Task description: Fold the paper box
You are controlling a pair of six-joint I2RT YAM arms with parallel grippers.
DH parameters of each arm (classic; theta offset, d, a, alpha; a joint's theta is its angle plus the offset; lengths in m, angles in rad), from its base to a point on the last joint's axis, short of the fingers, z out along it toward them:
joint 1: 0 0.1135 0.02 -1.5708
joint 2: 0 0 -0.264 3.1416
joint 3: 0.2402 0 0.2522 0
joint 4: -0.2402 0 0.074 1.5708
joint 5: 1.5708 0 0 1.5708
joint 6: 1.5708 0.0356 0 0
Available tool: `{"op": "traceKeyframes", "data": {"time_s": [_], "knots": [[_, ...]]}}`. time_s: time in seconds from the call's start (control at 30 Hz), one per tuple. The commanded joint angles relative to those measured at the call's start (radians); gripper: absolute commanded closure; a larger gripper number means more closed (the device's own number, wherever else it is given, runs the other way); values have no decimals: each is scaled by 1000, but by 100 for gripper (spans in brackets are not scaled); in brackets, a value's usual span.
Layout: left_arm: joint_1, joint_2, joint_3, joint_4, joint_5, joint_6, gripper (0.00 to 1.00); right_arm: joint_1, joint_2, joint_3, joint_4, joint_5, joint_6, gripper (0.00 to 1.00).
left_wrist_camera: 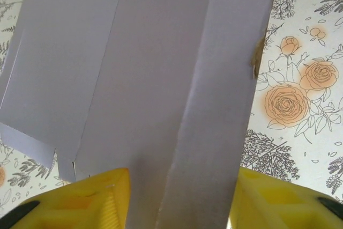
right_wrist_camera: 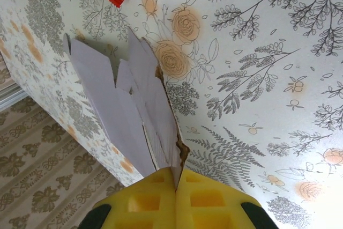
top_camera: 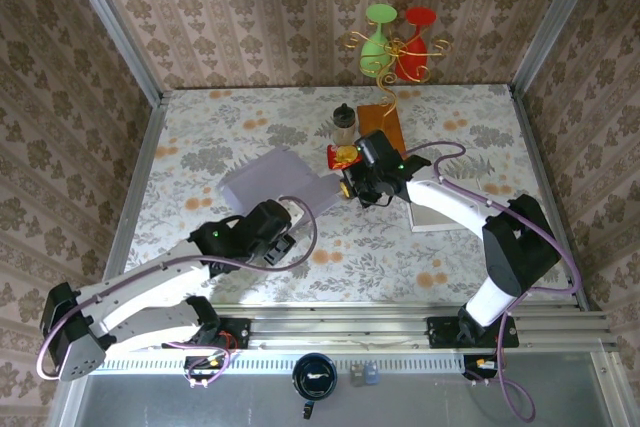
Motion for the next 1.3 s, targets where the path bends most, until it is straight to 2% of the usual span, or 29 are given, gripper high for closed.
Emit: {"op": "traceKeyframes", "data": {"time_s": [0.0, 0.33, 0.5, 0.6, 0.7, 0.8, 0.93, 1.03, 1.17, 1.27], "knots": [[-15, 8, 53, -25, -29, 52, 57, -7, -39, 32, -63, -33, 22, 100], [-39, 28, 93, -47, 5, 123, 99, -21, -37, 52, -87, -66, 36, 100], [-41, 34, 110, -46, 12, 134, 100, -27, -40, 64, -108, -71, 32, 100], [-41, 36, 117, -46, 14, 135, 100, -36, -56, 63, -107, -57, 15, 85], [-41, 41, 127, -46, 16, 136, 100, -46, -99, 69, -128, -9, -12, 64], [-41, 51, 141, -47, 21, 136, 100, -56, -167, 73, -166, 66, -52, 54], [-41, 71, 155, -49, 18, 132, 100, -23, -283, 72, -222, 169, -131, 50], [-41, 74, 159, -41, 16, 124, 100, 68, -329, 52, -210, 208, -136, 50], [-41, 79, 170, -39, 16, 113, 100, 185, -329, -22, -70, 215, -45, 51], [-41, 80, 175, -33, 19, 101, 100, 224, -283, -17, -15, 208, -29, 52]]}}
